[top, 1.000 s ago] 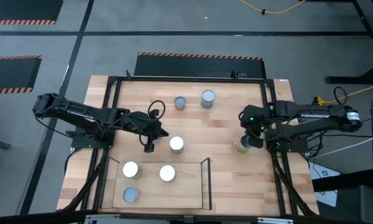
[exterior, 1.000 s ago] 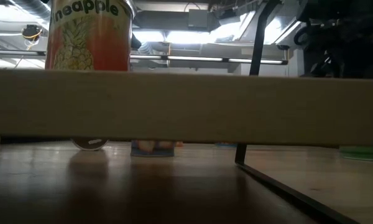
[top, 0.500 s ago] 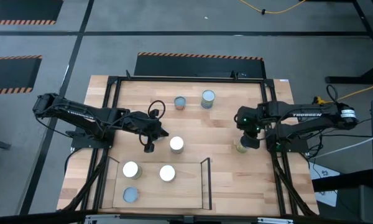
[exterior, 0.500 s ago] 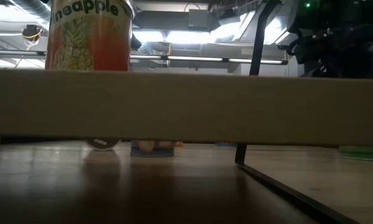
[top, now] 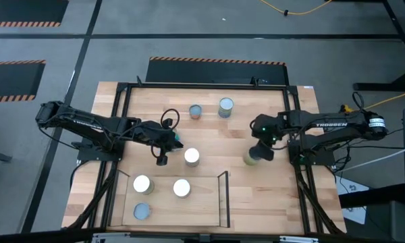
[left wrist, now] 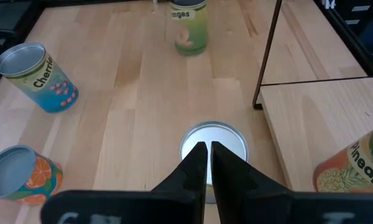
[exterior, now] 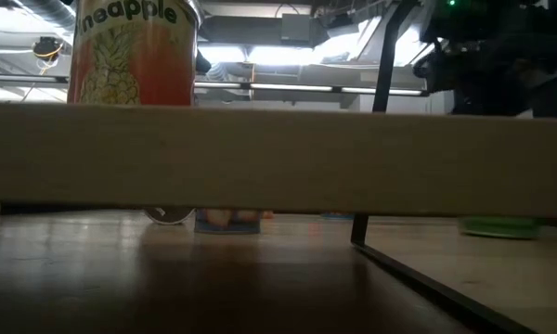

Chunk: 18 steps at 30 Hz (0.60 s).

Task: Pick and place cans onto a shelf
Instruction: Move the canned orange on the shelf

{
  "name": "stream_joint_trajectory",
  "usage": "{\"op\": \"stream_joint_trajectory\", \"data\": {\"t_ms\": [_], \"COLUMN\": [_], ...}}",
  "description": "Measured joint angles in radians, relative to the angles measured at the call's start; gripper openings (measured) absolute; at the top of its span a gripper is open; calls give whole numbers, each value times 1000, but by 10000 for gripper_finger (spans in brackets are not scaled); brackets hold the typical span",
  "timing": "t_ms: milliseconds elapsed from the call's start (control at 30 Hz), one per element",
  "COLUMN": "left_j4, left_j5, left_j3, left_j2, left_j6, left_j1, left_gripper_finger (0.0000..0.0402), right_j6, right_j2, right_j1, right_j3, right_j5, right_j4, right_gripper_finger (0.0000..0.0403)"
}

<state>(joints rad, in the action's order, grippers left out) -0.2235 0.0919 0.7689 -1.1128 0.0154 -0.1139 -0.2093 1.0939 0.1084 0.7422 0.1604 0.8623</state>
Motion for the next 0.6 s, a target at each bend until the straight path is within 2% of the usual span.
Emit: {"op": "stream_joint_trajectory", "data": {"t_ms": [333,500,600], "left_j4": [0,0,0], "left_j5": [0,0,0], "left_j3": [0,0,0], "left_j2": [0,0,0], "left_j6": [-1,-1,-1], "left_j1": [0,0,0], "left_gripper_finger": [14,14,14], "right_j6": [-154,-152,-149], "right_j2": [2,69,143], "right_j1": [13,37,59], "right_j3": [14,118,207], "right_j5": [-59,-141,-155], "right_j4": [-271,-265,-266], "right_gripper_finger": [6,6,6]}}
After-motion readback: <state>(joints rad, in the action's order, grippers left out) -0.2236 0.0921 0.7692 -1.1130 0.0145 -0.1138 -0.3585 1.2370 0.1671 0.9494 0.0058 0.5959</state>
